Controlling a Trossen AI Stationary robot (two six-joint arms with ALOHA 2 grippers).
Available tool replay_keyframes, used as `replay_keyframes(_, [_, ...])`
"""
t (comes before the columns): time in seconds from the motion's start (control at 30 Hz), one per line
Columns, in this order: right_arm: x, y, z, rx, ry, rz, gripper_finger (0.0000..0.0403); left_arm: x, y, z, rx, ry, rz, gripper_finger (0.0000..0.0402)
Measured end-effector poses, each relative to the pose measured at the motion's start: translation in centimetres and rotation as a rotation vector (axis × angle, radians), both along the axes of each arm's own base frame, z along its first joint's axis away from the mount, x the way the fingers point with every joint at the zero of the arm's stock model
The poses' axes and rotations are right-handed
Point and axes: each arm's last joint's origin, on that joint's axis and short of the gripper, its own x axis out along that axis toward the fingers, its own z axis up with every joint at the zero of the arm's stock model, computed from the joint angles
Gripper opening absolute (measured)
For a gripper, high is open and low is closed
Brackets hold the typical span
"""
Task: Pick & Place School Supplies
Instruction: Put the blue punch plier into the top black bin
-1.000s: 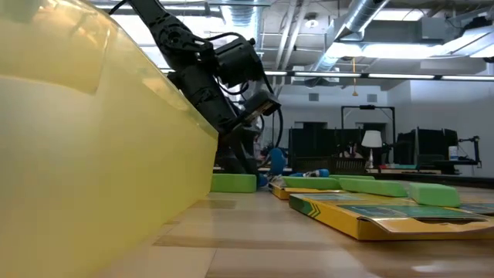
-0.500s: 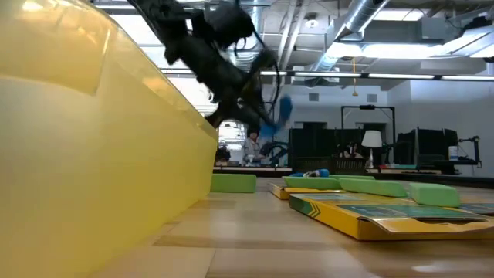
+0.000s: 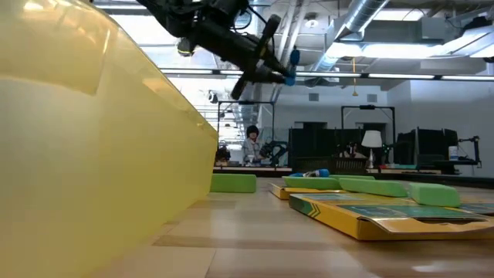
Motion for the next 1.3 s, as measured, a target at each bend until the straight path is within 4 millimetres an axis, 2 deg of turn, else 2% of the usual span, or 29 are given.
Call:
replay_keyframes(0.07, [0.0,0.0,0.0,0.0,-0.002,0.0,0.0113,0.7,1.1,0.3,0.013,-0.014,-0.014,0.0024])
replay_keyframes(0.23, [0.0,0.0,0.2,0.005,-0.018,0.0,0.0113,2.7,2.9,-0.9,-0.019,0.015,-0.045,0.0022])
replay_keyframes(0.43, [0.0,0.0,0.1,0.005,-0.016,0.001,0.0113,5.3,3.8,-3.5,-0.069,0.046,-0.108,0.002])
replay_keyframes(0.63, [0.0,0.0,0.1,0.006,-0.015,0.001,0.0113,7.2,4.6,-4.4,-0.071,0.027,-0.119,0.002])
replay_keyframes(0.83, [0.0,0.0,0.1,0.009,-0.016,0.001,0.0113,8.0,6.4,-4.5,-0.06,0.004,-0.096,0.0016])
replay_keyframes(1.0, [0.4,0.0,-0.1,0.011,-0.004,0.003,0.0113,7.9,7.7,-5.5,-0.064,0.013,-0.069,0.0016])
replay_keyframes(1.3, [1.3,-0.2,-0.5,0.032,0.018,0.007,0.0113,8.1,8.6,-6.6,-0.086,-0.015,-0.058,0.0012])
